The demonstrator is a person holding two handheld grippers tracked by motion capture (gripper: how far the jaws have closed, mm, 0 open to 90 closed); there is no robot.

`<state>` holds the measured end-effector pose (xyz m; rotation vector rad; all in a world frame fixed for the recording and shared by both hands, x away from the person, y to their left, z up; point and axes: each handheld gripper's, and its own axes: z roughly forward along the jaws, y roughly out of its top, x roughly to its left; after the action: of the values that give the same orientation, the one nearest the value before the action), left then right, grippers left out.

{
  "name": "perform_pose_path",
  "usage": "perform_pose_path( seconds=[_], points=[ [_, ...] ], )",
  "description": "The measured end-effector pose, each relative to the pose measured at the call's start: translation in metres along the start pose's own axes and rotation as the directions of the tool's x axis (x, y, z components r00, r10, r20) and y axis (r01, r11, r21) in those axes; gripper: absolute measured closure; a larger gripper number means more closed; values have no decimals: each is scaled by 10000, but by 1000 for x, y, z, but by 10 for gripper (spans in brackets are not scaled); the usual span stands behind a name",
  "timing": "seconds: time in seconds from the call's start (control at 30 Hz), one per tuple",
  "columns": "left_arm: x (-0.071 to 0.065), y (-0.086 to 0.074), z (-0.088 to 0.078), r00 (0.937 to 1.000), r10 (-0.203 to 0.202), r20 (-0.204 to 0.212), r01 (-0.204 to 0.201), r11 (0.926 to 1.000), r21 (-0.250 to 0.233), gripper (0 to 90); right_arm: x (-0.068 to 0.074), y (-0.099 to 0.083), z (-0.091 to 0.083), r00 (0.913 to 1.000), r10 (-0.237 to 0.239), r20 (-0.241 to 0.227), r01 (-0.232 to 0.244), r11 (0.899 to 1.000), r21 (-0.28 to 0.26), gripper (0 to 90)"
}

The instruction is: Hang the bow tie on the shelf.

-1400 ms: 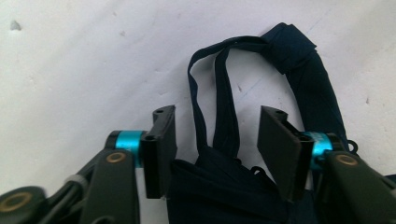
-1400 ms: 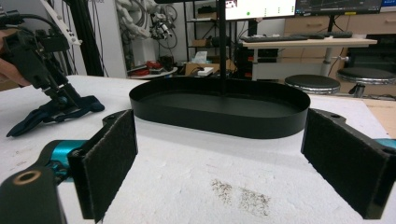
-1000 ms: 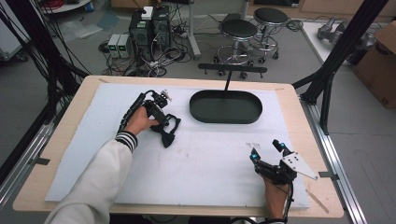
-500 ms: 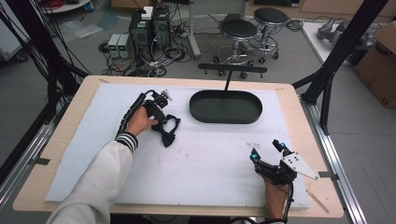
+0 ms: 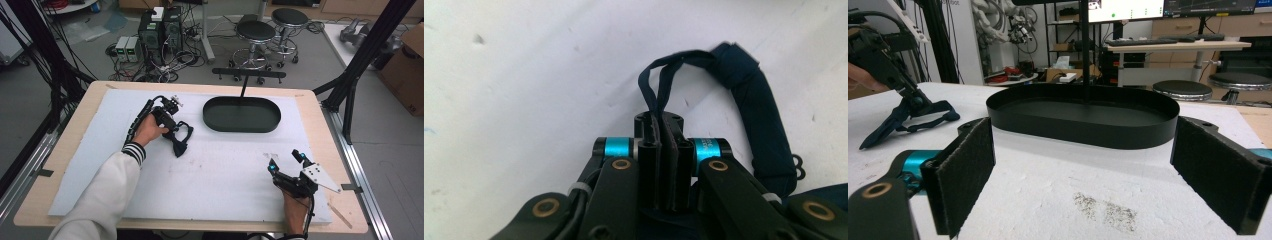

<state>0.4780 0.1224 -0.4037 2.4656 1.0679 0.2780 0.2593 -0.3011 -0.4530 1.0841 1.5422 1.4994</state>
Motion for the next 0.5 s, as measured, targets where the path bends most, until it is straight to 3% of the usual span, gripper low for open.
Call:
perform_pose_path(
  seconds=[0.13,0.3,0.37,0.5],
  points=[
    [1,-1,-7,9999,-64,119,72,9973,-730,858,0,0,0,10000,19,7,-19,10000,10,98],
    [3,-3,-17,9995,-151,276,196,9854,-1692,860,1,0,0,10000,68,-4,-68,10000,35,98],
    [3,-4,-21,9992,-162,367,238,9761,-2158,860,1,0,0,10000,73,3,-73,10000,35,98],
    [4,-6,-28,9969,-417,660,606,9463,-3176,861,1,0,0,10000,57,-1,-57,10000,33,98]
  ],
)
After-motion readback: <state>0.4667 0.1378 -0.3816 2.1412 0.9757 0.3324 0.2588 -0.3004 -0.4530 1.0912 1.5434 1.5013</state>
